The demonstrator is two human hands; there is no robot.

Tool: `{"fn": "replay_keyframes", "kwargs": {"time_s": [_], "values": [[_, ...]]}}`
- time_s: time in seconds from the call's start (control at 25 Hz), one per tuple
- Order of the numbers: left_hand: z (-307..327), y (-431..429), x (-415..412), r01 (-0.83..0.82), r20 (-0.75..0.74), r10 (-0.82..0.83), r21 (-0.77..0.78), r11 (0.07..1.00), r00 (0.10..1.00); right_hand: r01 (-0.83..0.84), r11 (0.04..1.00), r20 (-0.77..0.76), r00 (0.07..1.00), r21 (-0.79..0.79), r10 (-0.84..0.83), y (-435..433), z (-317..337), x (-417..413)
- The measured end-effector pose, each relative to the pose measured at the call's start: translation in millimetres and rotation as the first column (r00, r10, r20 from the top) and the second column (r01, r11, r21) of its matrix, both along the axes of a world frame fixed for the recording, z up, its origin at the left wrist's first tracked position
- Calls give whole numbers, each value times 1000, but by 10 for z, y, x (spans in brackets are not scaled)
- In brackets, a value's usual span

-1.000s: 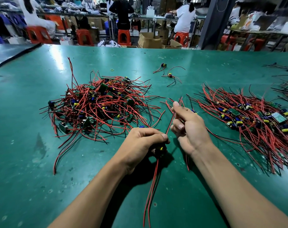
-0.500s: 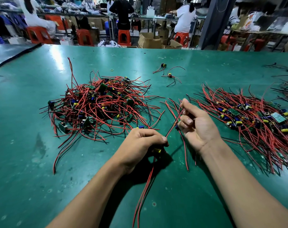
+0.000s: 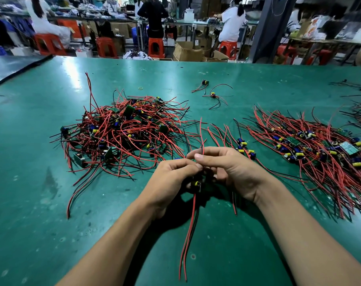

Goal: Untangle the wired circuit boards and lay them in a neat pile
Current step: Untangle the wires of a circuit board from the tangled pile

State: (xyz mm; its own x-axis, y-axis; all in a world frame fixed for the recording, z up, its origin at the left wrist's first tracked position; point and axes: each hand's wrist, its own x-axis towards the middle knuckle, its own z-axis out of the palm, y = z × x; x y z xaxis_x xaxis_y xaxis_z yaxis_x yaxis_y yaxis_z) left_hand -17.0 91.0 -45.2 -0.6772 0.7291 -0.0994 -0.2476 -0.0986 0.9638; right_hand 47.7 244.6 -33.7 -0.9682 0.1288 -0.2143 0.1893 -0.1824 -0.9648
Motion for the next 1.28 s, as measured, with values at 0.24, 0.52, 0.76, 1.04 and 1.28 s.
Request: {"fn": "replay_keyframes", "kwargs": {"time_s": [0.24,0.52,0.76,1.04,1.28], "values": [[-19,-11,-65,6,91,-9,42,999,996,121,992,-106,988,39,-116,18,-22,-19],[-13,-18,-89,43,125,-49,49,998,991,406,912,-283,884,67,-373,-52,-65,-113],[3,4,-50,57,74,-57,6,998,996,588,775,-227,742,-233,-631,2,-37,-156],[-12,-3,-34,60,-8,-61,-39,997,998,652,652,-96,674,-387,-732,124,30,-133],[-32,2,-25,50,-1,-50,-13,999,999,632,637,38,723,-441,-690,106,66,-127]]}}
